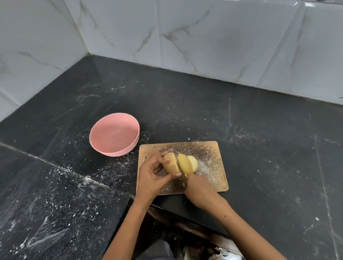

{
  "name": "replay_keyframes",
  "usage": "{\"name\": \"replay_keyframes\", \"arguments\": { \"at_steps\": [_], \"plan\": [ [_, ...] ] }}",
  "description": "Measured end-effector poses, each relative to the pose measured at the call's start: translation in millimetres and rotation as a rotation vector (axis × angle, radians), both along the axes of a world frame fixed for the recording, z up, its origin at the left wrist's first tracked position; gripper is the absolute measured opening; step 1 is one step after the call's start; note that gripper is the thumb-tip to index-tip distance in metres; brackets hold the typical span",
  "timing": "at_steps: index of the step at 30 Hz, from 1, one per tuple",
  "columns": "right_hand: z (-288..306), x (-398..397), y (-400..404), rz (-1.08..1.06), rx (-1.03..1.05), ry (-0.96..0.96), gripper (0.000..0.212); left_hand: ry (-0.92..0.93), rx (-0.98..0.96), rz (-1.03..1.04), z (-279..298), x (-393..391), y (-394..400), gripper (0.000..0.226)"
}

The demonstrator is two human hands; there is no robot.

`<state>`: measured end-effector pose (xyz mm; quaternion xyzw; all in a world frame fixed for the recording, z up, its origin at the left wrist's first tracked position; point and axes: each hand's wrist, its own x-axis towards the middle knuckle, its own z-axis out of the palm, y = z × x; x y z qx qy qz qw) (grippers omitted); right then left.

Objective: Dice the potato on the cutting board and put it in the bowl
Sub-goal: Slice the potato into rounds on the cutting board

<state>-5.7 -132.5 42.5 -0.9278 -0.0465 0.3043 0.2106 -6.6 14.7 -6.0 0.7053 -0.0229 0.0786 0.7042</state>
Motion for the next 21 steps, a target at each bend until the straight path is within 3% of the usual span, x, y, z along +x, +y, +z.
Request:
{"name": "replay_keyframes", "arguments": {
  "at_steps": [4,7,15,18,21],
  "plan": [
    [-2.6,-4.6,-6.8,0.006,0.005,0.042,0.030,0.010,0.011,0.012,1.3,-0.9,-0.4,0.048],
    [-6.1,-10.3,-11.0,0.007,0.000,0.065,0.022,0.024,0.004,0.020,2.7,-2.1,-0.6,0.048],
    [2.8,-24.1,-34.8,-0.177,0.285,0.126,0.031,0.041,0.044,0.035,3.1,-3.7,1.5,0.047],
    [0.0,-26.7,-34.4,-0.243,0.376,0.081,0.029,0.041,0.061,0.028,5.4,-5.5,0.8,0.048],
    [-7.8,-25.7,-32.4,-0.172,0.309,-0.045,0.029,0.029,0.160,0.023,6.0,-5.7,1.9,0.058]
  ]
}}
